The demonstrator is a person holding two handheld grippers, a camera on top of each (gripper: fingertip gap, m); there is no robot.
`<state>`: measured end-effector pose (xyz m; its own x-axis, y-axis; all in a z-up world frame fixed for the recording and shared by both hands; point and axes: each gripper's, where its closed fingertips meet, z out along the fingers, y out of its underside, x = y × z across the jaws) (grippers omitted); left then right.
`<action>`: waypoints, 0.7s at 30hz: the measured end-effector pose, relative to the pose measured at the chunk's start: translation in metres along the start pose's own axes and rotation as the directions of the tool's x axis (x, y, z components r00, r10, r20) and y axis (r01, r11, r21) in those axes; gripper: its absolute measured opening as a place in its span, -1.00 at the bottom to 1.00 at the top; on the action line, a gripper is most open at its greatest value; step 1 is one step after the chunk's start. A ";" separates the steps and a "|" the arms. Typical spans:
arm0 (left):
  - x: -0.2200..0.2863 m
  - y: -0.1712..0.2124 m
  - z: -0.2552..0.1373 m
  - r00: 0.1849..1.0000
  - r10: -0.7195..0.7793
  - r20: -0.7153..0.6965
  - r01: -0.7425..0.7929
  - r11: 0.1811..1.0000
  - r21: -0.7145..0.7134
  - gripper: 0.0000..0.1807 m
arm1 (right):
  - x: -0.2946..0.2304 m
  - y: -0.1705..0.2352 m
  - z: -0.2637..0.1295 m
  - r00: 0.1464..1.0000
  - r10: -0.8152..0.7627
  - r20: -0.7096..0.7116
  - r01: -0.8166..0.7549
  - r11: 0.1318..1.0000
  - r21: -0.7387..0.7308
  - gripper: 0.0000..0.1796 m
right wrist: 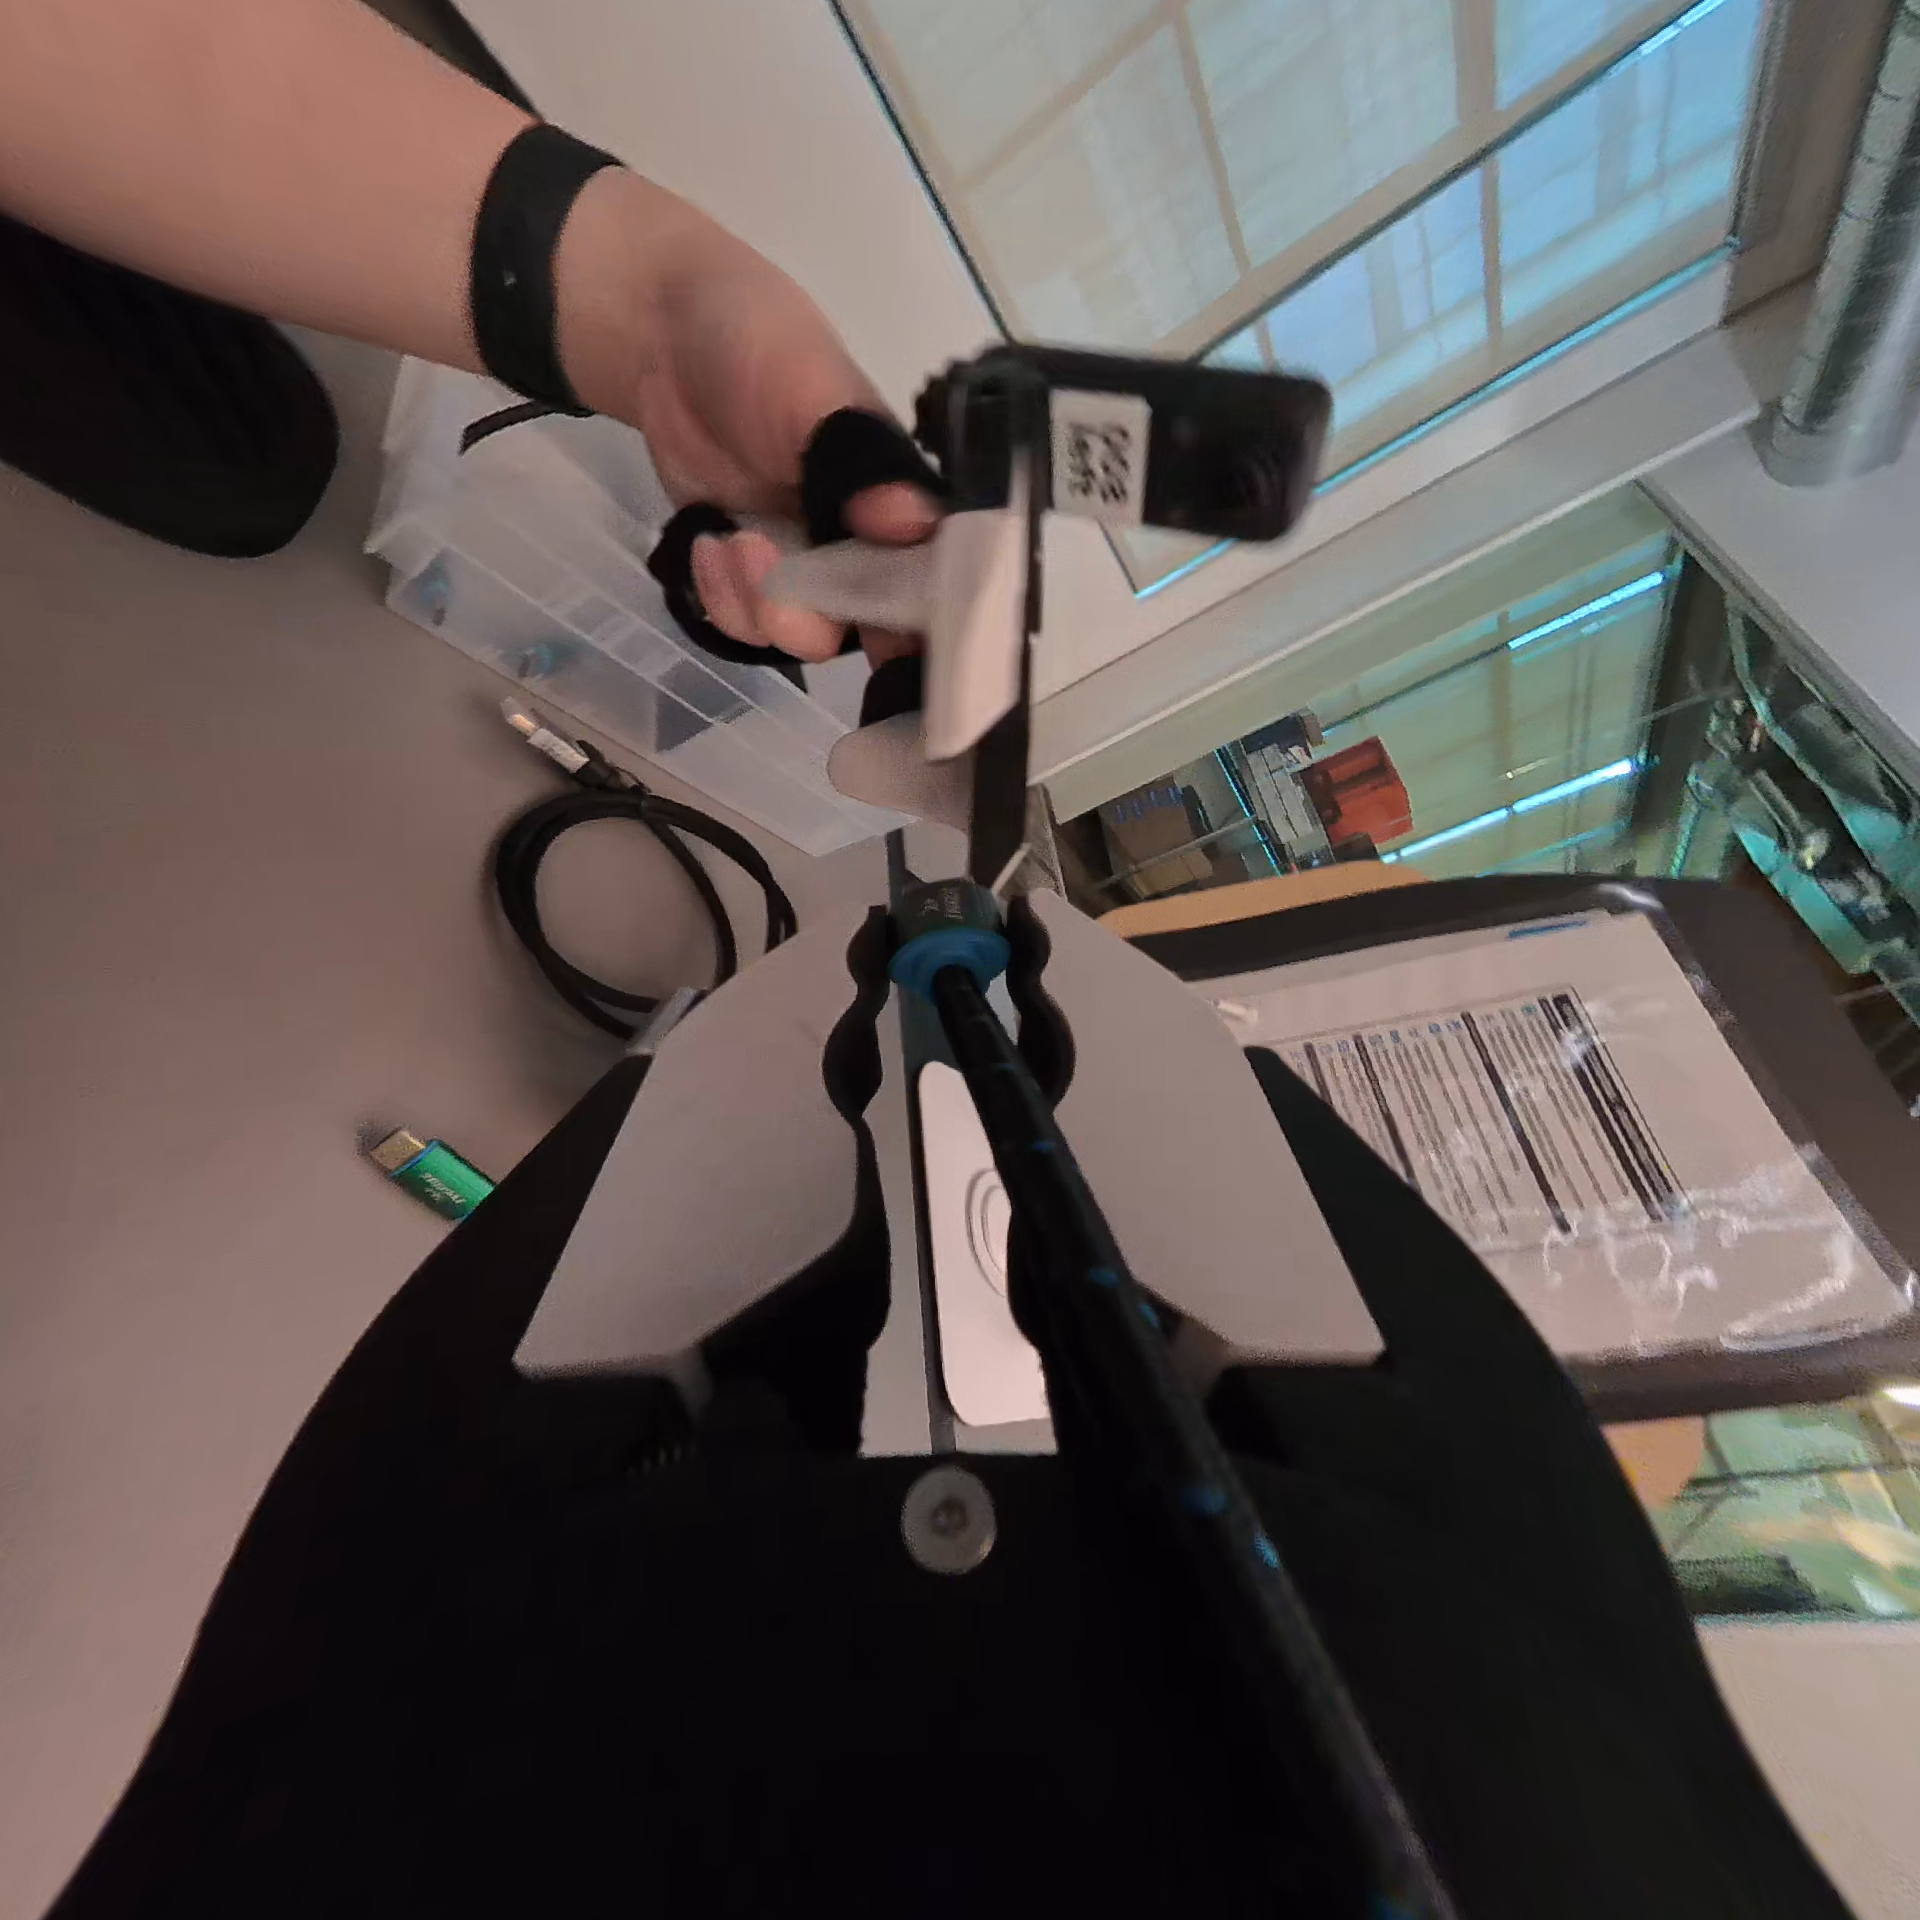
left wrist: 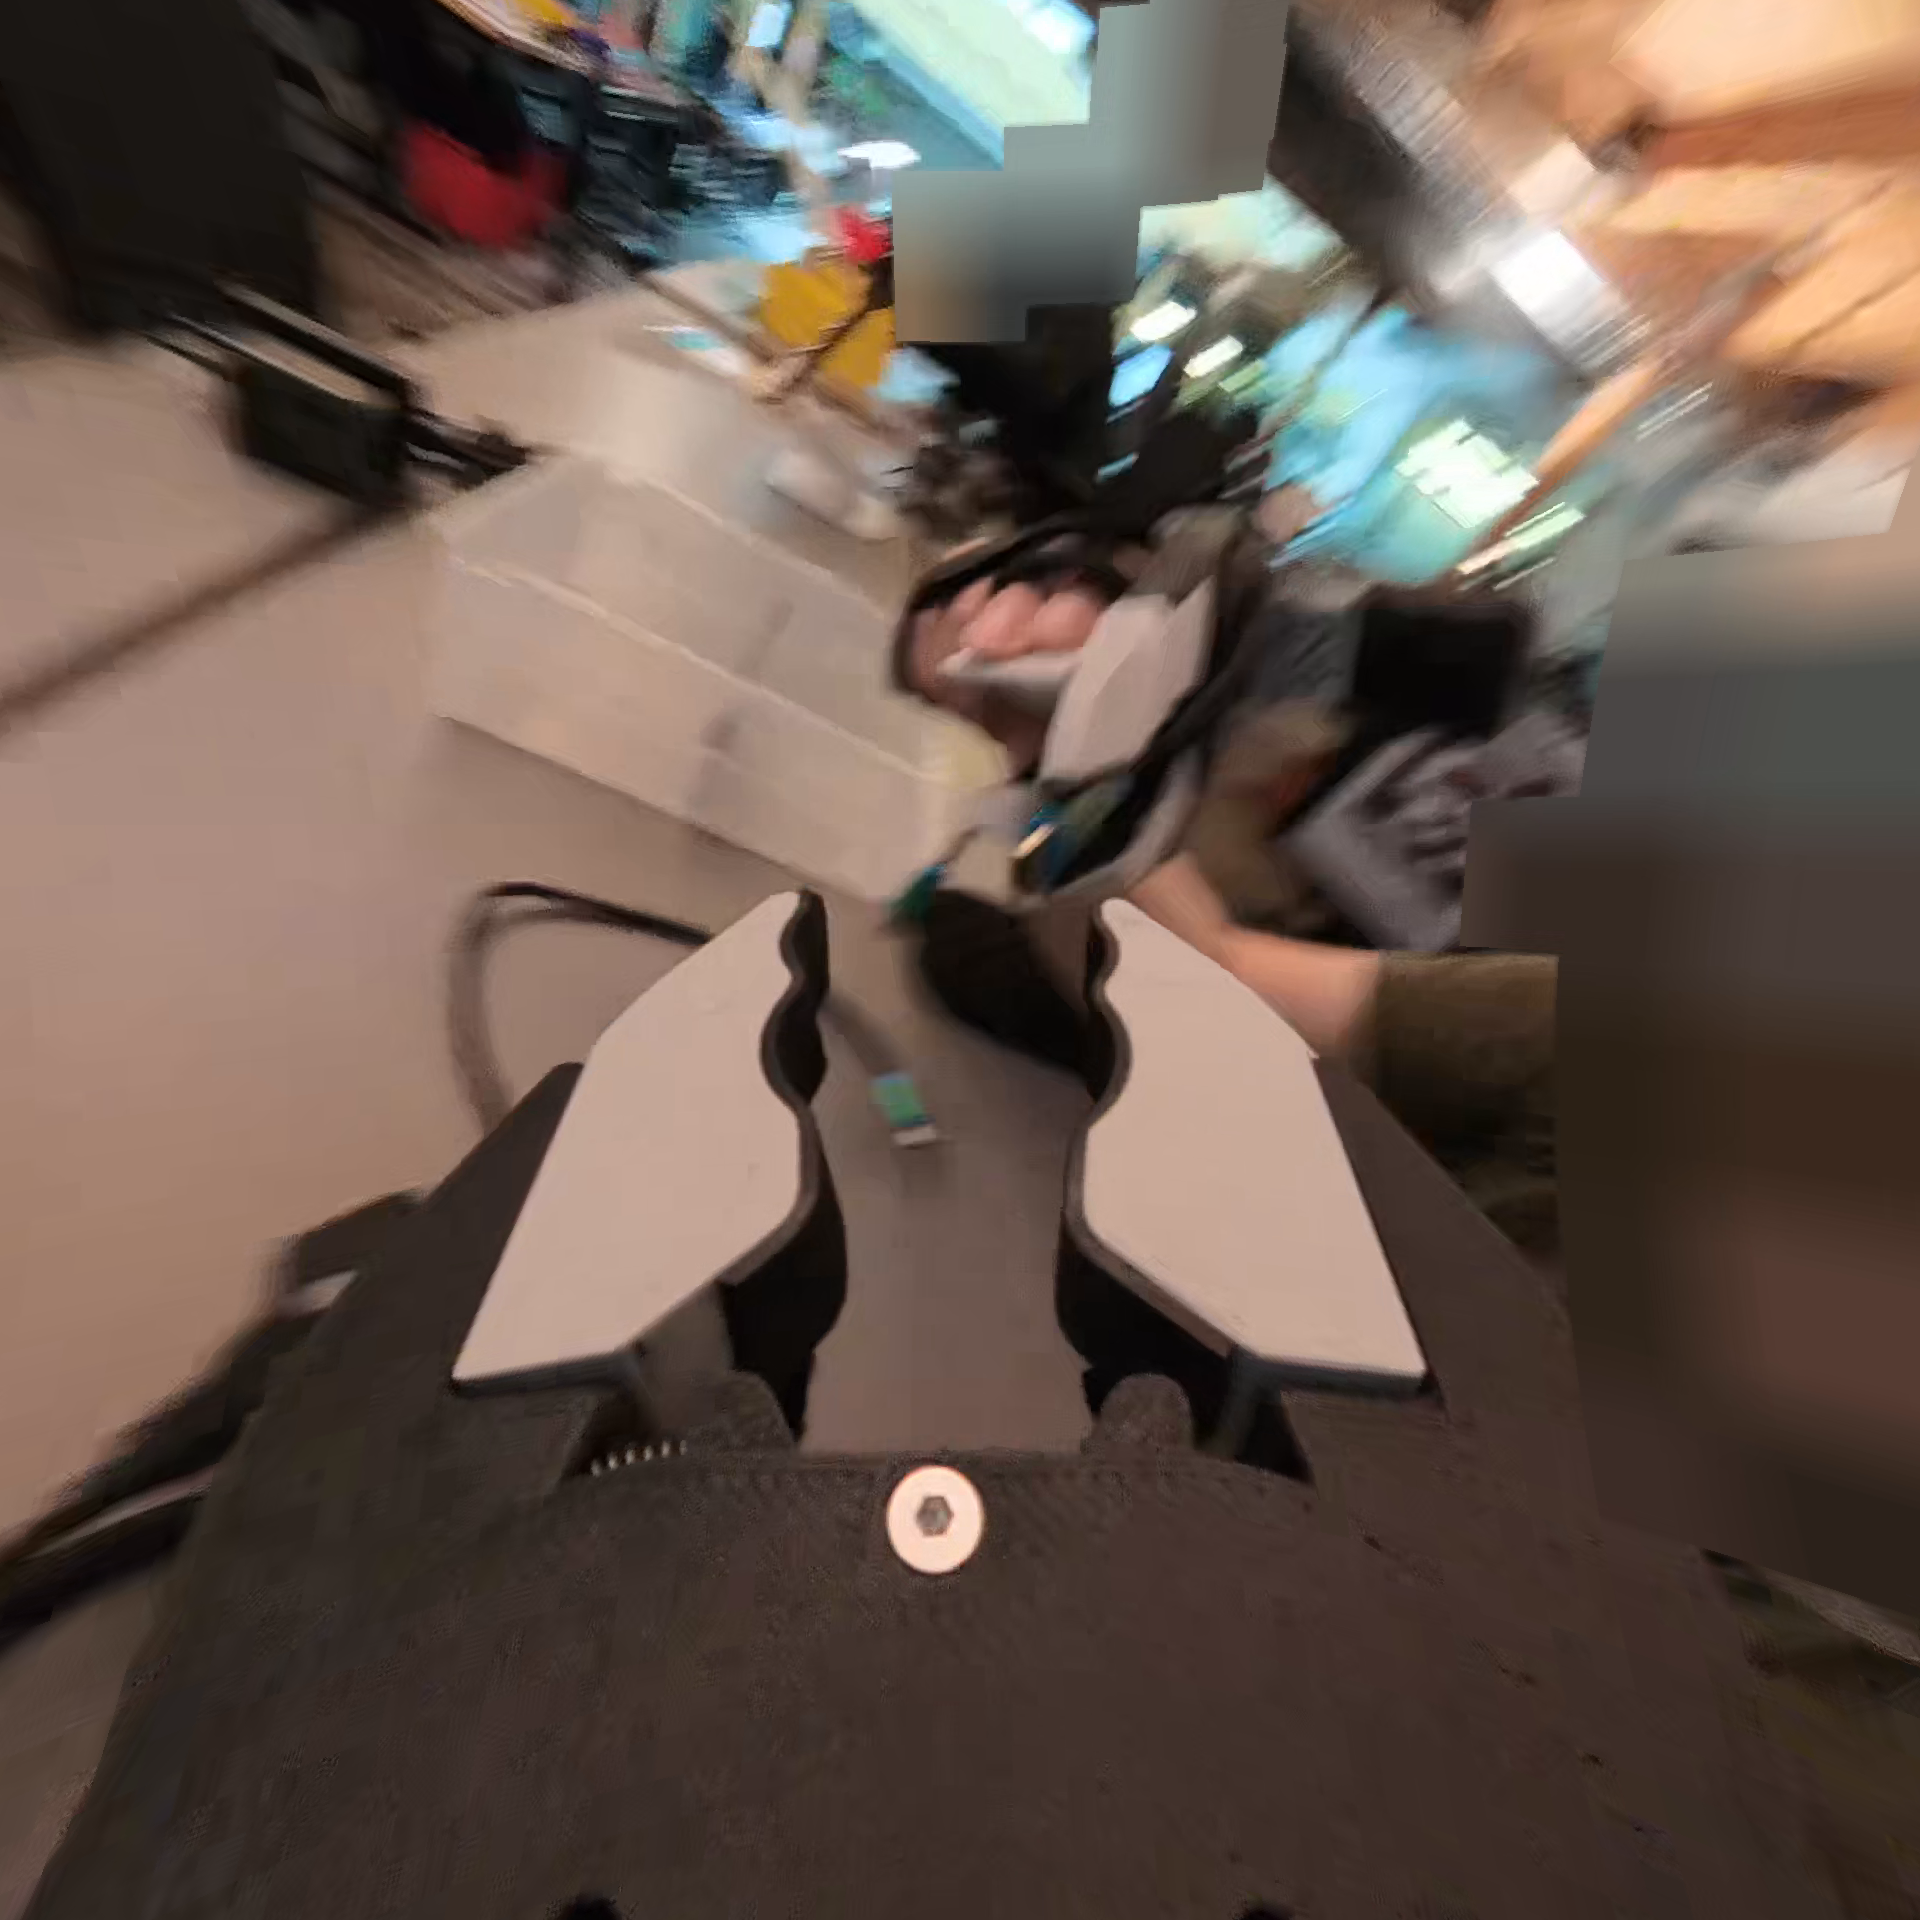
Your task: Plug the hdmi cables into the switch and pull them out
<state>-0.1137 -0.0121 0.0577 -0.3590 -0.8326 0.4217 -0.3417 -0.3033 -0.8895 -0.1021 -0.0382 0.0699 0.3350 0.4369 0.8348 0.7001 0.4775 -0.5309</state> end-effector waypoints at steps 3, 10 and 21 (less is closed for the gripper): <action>-0.043 0.025 -0.007 0.872 0.382 0.306 -0.319 0.917 -0.238 -0.27 | 0.015 0.004 -0.010 0.998 0.047 -0.052 -0.047 0.999 0.007 -0.75; -0.091 0.095 0.001 0.598 0.761 0.250 -0.387 0.548 -0.742 -0.34 | 0.032 0.004 -0.026 0.991 0.070 -0.117 -0.069 0.998 0.007 -0.75; -0.135 0.130 -0.002 0.372 0.921 0.115 -0.209 0.204 -0.956 -0.40 | 0.053 0.001 -0.050 0.976 0.117 -0.181 -0.110 0.993 0.050 -0.75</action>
<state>-0.1117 0.0617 -0.1145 -0.3484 -0.6423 -0.6827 -0.8252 0.5556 -0.1015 -0.0516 -0.0529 0.1206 0.5233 0.3442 0.7795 0.6267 0.4645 -0.6258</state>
